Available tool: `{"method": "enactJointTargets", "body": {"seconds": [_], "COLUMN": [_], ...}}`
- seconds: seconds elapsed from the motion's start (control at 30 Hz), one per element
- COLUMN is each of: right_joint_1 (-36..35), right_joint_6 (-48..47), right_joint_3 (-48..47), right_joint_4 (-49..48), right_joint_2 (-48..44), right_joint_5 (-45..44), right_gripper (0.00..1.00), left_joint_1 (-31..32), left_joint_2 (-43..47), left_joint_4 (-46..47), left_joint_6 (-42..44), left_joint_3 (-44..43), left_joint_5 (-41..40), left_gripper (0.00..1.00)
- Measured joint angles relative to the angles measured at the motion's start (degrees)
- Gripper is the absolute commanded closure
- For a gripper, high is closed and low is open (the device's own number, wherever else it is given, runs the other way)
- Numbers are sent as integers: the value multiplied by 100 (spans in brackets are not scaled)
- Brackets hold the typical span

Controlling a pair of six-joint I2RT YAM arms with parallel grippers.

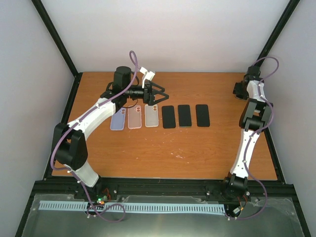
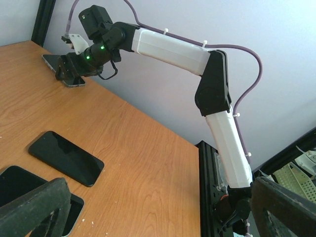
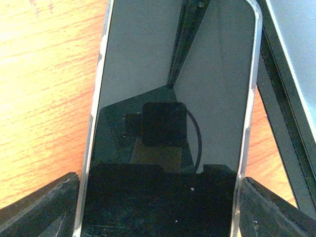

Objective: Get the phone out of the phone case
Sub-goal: Move the phone to the center of the board.

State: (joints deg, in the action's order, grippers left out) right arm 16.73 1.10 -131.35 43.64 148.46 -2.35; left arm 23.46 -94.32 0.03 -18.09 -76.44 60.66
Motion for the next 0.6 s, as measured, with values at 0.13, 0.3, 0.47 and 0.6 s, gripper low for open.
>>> {"method": "enactJointTargets", "body": {"seconds": [0.13, 0.3, 0.47, 0.6], "right_joint_1": [0, 0, 0, 0], "right_joint_6": [-146, -367, -599, -887], "right_joint_3": [564, 1453, 2216, 3136], "right_joint_4": [-293, -518, -763, -975], "right_joint_2": [-286, -807, -1246, -1805], "right_joint_5": [52, 146, 234, 372], "right_gripper": [23, 27, 29, 29], "left_joint_1": [0, -2, -2, -2], "left_joint_2": [0, 0, 31, 122], "left_joint_4": [0, 2, 0, 9], "left_joint_6": [-2, -42, -46, -46], "left_joint_3": [0, 0, 0, 0], "left_joint_5": [0, 0, 0, 0], "left_gripper": [0, 0, 0, 0]}}
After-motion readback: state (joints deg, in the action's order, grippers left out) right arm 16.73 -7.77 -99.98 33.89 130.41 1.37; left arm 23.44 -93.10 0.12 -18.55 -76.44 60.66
